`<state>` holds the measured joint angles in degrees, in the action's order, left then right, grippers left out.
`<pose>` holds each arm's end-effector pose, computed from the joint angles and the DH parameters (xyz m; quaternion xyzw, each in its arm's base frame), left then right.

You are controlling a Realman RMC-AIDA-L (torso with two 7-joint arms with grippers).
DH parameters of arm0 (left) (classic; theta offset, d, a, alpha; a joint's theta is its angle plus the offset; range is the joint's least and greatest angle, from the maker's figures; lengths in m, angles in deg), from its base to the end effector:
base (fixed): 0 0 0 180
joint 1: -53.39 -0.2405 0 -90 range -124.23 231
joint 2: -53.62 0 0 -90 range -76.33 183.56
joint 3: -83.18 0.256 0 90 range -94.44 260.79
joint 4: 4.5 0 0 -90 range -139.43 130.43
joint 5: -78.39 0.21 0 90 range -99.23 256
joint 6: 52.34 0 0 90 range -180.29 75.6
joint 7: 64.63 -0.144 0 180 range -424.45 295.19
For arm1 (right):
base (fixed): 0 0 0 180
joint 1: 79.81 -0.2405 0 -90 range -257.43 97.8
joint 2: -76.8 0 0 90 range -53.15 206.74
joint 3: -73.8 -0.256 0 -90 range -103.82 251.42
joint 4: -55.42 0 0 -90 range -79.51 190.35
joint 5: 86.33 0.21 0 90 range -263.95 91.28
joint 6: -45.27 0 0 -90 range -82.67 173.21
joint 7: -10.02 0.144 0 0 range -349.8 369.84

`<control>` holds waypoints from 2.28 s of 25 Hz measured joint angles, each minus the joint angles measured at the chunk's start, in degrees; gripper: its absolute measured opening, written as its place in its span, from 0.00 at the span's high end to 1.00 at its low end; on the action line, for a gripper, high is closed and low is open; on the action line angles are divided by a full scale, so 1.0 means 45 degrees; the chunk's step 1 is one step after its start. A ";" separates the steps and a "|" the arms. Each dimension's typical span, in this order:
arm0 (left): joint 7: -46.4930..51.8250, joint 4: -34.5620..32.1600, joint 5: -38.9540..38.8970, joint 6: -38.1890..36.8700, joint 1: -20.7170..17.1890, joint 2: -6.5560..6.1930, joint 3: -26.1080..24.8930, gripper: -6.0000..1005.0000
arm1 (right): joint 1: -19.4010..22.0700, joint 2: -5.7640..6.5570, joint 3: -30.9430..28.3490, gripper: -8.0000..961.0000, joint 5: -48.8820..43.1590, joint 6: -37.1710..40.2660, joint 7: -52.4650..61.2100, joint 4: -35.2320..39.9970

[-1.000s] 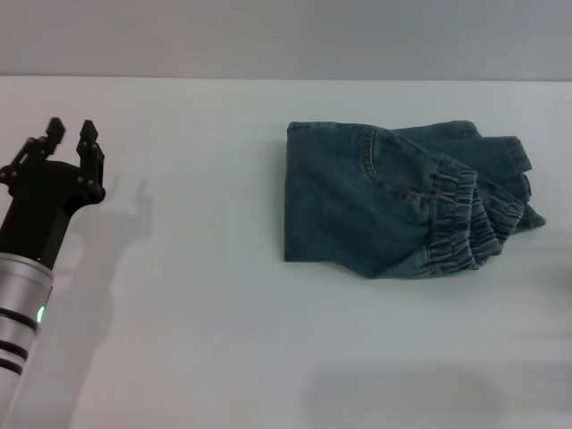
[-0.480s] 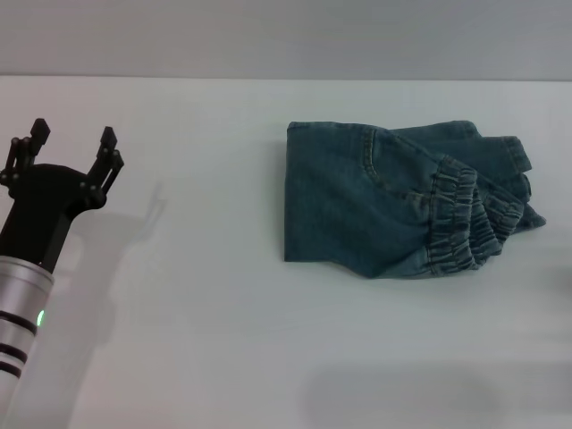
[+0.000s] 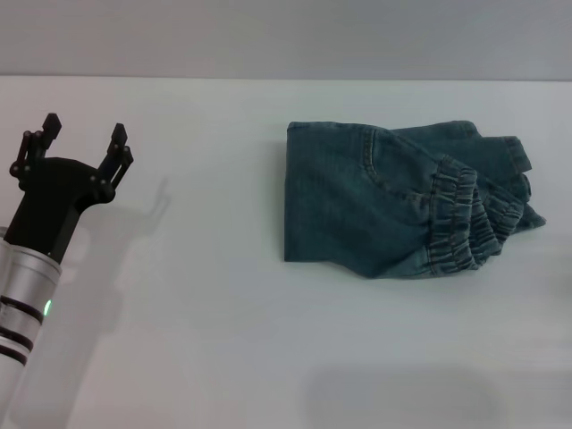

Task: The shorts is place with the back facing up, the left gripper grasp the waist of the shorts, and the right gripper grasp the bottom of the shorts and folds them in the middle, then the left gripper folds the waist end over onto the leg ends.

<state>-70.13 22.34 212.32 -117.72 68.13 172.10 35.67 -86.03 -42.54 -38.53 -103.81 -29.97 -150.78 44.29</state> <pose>-0.3021 0.3001 -0.0363 -0.7028 -0.1938 -0.3047 0.6129 0.4039 0.2256 0.0342 -0.6366 0.2674 0.2799 0.6671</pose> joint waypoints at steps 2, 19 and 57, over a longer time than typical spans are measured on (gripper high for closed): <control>0.0000 -0.0046 -0.0050 0.0000 0.0067 0.0000 -0.0038 0.17 | 0.0037 -0.0019 0.0002 0.43 0.0064 -0.0395 -0.0262 0.0009; 0.0112 -0.0342 -0.0097 0.0115 0.0470 0.0039 -0.0272 0.17 | -0.0116 -0.0012 0.0048 0.41 0.0370 -0.0662 -0.0540 0.0128; 0.0129 -0.0376 -0.0096 0.0293 0.0436 0.0038 -0.0419 0.17 | -0.0442 -0.0003 0.0178 0.41 0.0270 -0.0763 -0.0516 0.0453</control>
<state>-69.55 20.65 211.89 -116.41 70.10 172.27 33.78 -88.02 -42.56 -37.73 -102.60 -33.40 -153.10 46.33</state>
